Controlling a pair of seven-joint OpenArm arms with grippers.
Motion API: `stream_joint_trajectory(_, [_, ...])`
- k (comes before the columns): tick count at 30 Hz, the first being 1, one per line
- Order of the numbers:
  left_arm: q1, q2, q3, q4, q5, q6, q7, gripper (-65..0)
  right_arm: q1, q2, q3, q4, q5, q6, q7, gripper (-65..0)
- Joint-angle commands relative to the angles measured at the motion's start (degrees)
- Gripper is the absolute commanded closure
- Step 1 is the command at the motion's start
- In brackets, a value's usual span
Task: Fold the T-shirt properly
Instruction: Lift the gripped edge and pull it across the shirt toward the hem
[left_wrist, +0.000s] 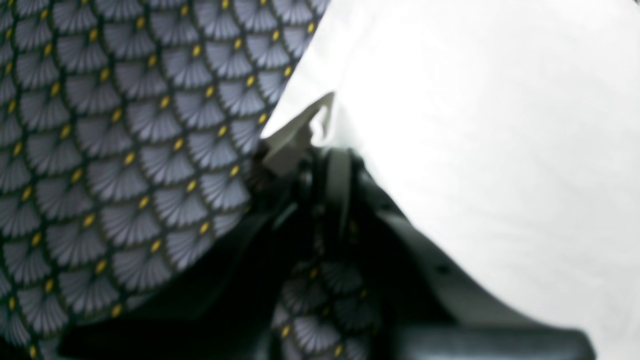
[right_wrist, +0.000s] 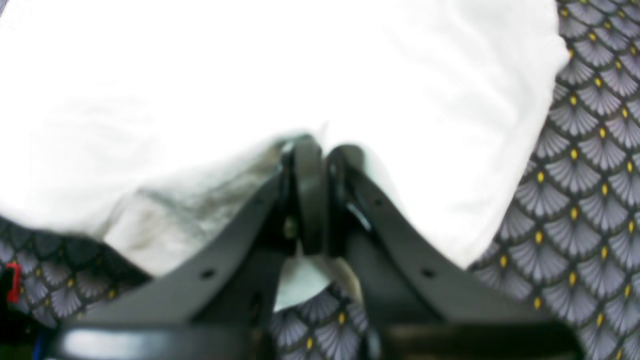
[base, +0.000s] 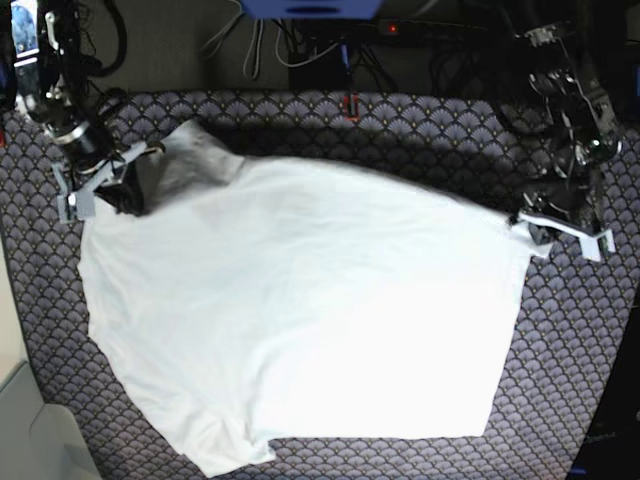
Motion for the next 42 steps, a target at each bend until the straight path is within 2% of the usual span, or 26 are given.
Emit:
stream_joint_trajectory(1, [-1.5, -0.6, -0.1, 0.9, -0.1, -0.3, -0.1, -0.4, 2.1, 1.2, 0.4, 0.9, 0.2, 0.1, 0.7, 0.0])
stream_joint_trajectory(5, [-5.3, -0.4, 0.3, -1.3, 3.0, -0.3, 1.3, -0.4, 8.4, 1.3, 0.3, -0.1, 0.2, 0.1, -3.0, 0.0])
stream_joint_trajectory(11, [-12.4, -0.1, 0.4, -8.5, 8.4, -0.5, 1.4, -0.4, 16.9, 1.3, 0.3, -7.5, 0.2, 0.1, -5.2, 0.0])
stream_joint_trajectory(19, [-19.5, -0.7, 3.8, -15.6, 8.8, -0.4, 1.1, -0.4, 24.1, 1.9, 0.0, -14.5, 0.2, 0.1, -5.2, 0.0])
stream_joint_trajectory(24, [-23.4, -0.7, 4.0, -19.3, 8.8, -0.4, 1.0, -0.4, 28.6, 4.5, -6.4, -18.1, 0.2, 0.1, -4.8, 0.0])
stream_joint_trajectory(31, [-26.9, -1.7, 4.1, -22.0, 8.9, -0.4, 1.0, -0.4, 32.4, 4.6, -7.1, -20.6, -0.1, 0.1, -5.1, 0.0])
stream_joint_trajectory(37, [-28.9, -4.3, 10.5, -22.7, 11.9, -0.4, 0.9, -0.4, 32.6, 2.9, -9.4, -20.2, -11.3, 0.3, -4.8, 0.0])
stream_joint_trajectory(42, [-30.7, -4.1, 13.2, -22.8, 17.8, -0.4, 0.9, -0.4, 32.6, 1.3, -10.5, -20.2, -20.4, 7.7, -5.2, 0.0])
